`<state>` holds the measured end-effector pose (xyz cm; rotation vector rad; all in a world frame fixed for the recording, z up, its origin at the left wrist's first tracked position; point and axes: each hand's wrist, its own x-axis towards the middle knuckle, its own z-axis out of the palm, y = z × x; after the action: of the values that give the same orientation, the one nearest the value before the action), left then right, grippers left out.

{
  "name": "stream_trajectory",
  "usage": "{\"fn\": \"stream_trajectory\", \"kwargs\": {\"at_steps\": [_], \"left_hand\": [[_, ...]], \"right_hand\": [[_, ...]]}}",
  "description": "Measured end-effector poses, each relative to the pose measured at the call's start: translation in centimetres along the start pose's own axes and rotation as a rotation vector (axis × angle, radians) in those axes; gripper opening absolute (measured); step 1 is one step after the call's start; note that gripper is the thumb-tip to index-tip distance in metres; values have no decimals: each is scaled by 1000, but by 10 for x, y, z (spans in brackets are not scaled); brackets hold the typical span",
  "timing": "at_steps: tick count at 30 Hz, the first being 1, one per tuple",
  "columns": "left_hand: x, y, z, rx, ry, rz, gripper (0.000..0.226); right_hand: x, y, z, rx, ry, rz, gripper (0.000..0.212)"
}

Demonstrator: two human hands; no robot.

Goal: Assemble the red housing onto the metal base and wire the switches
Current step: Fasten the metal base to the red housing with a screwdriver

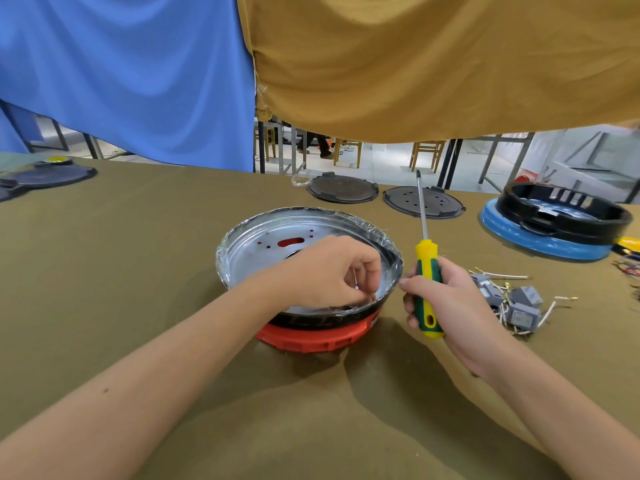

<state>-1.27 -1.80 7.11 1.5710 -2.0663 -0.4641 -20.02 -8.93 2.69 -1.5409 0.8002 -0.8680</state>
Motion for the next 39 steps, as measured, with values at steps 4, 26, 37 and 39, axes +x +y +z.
{"fn": "stream_trajectory", "kwargs": {"at_steps": [4,26,37,39], "left_hand": [[0,-3,1,-26,-13,-32,17],[-22,0,-14,217,-129,-51,30],[-25,7,-14,451,-249,-40,44],[-26,8,-13,408,-251,-56,41]], "right_hand": [[-2,-5,2,36,-3,-20,16],[6,-21,-21,114,49,-164,27],[4,-23,-23,115,31,-144,24],[4,-25,-26,120,25,-148,25]]}}
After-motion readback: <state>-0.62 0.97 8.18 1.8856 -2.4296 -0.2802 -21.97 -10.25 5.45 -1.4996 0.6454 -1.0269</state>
